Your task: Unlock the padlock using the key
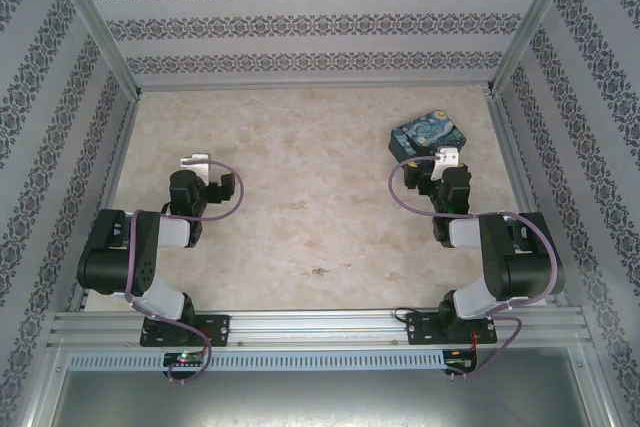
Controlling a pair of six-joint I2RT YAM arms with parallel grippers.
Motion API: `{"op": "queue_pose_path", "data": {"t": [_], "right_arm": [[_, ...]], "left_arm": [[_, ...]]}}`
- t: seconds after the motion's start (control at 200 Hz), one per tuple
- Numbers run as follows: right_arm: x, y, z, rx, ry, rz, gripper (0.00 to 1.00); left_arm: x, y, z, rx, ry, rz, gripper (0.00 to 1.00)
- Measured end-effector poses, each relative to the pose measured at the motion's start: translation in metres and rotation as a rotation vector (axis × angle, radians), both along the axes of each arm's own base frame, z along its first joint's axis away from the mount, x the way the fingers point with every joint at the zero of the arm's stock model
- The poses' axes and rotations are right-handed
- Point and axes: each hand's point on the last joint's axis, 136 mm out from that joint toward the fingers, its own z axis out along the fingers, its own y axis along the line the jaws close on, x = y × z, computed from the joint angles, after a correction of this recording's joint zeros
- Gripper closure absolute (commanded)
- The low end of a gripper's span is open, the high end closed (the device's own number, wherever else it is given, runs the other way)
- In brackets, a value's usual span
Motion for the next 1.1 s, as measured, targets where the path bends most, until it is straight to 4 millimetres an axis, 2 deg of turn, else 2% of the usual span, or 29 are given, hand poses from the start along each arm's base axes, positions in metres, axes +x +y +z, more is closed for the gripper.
{"op": "queue_pose_path", "data": {"t": [0.944,1.039,1.099], "right_arm": [[0.0,-0.001,0.0,0.01,0.0,0.009,0.02],[-0.003,-0.004,0.003,0.017,0.008,-0.005,0.02],[-0.007,-0.005,0.014,0.026,0.001,-0.01,0.02]], "left_arm": [[0.0,0.0,0.0,0.0,0.0,0.0,0.0],[0.0,0.001,-0.001,0.001,0.008,0.003,0.0],[-0.001,0.002,0.001,0.001,0.024,0.012,0.0]]}}
